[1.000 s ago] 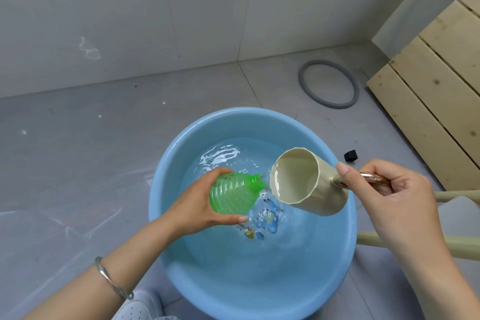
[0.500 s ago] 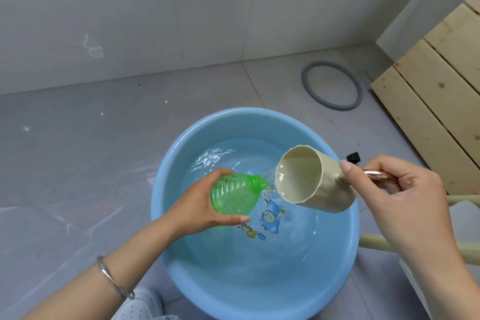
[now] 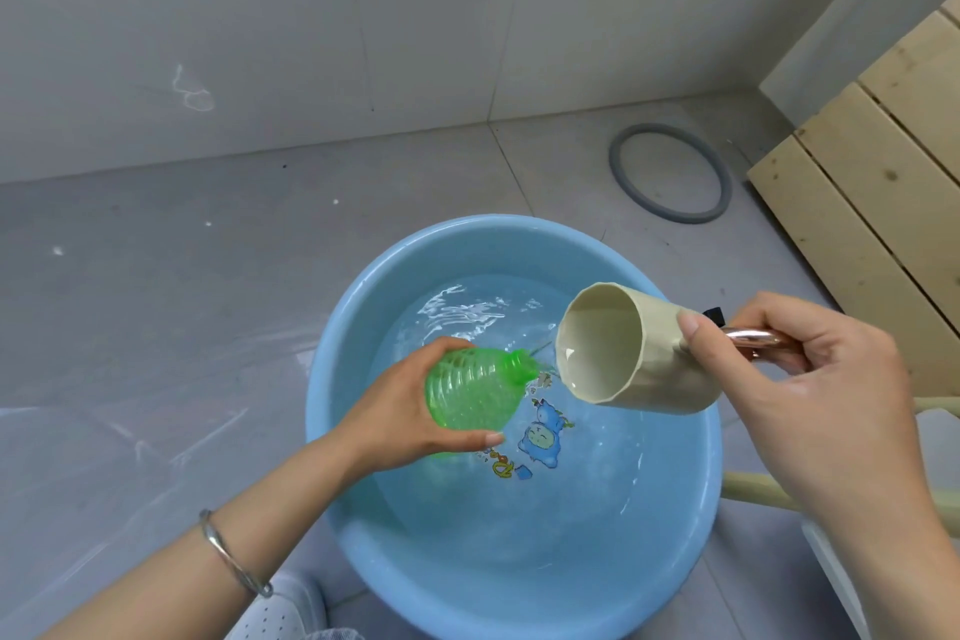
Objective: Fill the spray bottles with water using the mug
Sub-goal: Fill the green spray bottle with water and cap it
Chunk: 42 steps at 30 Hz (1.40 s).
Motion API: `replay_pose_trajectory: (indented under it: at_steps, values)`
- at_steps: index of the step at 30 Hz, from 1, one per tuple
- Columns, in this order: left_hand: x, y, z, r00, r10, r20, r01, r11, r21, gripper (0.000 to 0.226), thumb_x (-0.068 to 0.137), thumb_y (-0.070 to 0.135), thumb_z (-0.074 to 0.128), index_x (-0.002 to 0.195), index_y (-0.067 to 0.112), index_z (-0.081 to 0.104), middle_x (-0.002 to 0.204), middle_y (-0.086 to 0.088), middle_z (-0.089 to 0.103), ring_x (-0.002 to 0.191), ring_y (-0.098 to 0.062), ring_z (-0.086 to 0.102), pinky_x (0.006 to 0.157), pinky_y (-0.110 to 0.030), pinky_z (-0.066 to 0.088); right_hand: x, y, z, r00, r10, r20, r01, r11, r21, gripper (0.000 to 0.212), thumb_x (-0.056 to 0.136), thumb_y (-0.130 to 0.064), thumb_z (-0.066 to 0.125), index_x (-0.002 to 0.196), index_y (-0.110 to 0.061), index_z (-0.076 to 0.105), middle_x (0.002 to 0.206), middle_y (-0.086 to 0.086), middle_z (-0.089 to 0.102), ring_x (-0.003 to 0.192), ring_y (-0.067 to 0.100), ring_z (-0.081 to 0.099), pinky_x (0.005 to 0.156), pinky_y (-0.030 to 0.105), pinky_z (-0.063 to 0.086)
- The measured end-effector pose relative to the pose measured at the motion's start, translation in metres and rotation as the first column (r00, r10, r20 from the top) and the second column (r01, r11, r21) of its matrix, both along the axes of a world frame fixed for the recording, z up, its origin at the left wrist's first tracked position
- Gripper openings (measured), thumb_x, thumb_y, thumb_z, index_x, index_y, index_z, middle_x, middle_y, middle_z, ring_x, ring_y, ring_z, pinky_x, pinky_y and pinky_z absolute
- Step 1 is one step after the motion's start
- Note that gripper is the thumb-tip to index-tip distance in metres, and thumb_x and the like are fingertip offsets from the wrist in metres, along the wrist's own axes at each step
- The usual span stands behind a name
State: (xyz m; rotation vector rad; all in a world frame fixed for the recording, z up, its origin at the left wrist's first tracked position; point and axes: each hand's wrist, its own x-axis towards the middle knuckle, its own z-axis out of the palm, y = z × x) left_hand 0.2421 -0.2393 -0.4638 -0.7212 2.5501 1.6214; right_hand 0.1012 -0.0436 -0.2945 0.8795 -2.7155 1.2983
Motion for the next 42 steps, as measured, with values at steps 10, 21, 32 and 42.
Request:
replay_pose_trajectory:
  at_steps: [10, 21, 32, 42]
  values:
    - [0.001, 0.0, 0.0, 1.0, 0.014, 0.001, -0.014, 1.0, -0.007, 0.091, 0.044, 0.077, 0.075, 0.124, 0.046, 0.047, 0.125, 0.03, 0.054, 0.12, 0.004, 0.05, 0.105, -0.026, 0.041, 0.002, -0.005, 0.002, 0.996, 0.038, -0.08, -0.035, 0.999, 0.035, 0.03, 0.075, -0.031, 0.066, 0.056, -0.014, 0.051, 0.069, 0.001, 0.052, 0.064, 0.022, 0.049, 0.057, 0.02, 0.035]
    - [0.0, 0.002, -0.002, 1.0, 0.018, 0.002, -0.018, 1.0, 0.005, 0.089, 0.045, 0.077, 0.077, 0.123, 0.046, 0.047, 0.123, 0.028, 0.055, 0.119, 0.002, 0.051, 0.105, -0.03, 0.043, 0.004, -0.012, 0.004, 0.968, 0.117, -0.223, -0.092, 0.989, 0.12, 0.032, 0.077, -0.031, 0.066, 0.056, -0.012, 0.05, 0.055, -0.002, 0.046, 0.063, 0.022, 0.043, 0.058, 0.029, 0.035]
    - [0.0, 0.003, 0.0, 1.0, 0.015, -0.002, -0.015, 1.0, 0.011, 0.09, 0.045, 0.077, 0.077, 0.124, 0.045, 0.047, 0.124, 0.028, 0.055, 0.118, 0.004, 0.051, 0.103, -0.026, 0.042, 0.01, -0.022, 0.002, 0.876, 0.219, -0.43, -0.142, 0.969, 0.204, 0.034, 0.078, -0.022, 0.068, 0.055, -0.008, 0.046, 0.054, -0.004, 0.04, 0.061, 0.016, 0.029, 0.062, 0.024, 0.024]
    - [0.002, 0.003, -0.001, 0.999, 0.033, -0.006, -0.033, 0.999, 0.021, 0.088, 0.045, 0.076, 0.077, 0.122, 0.046, 0.047, 0.122, 0.028, 0.056, 0.116, 0.004, 0.051, 0.101, -0.025, 0.042, 0.013, -0.028, -0.006, 0.759, 0.33, -0.561, -0.223, 0.942, 0.253, 0.032, 0.081, -0.018, 0.067, 0.058, -0.01, 0.046, 0.061, -0.007, 0.031, 0.068, 0.011, 0.021, 0.072, 0.023, 0.023]
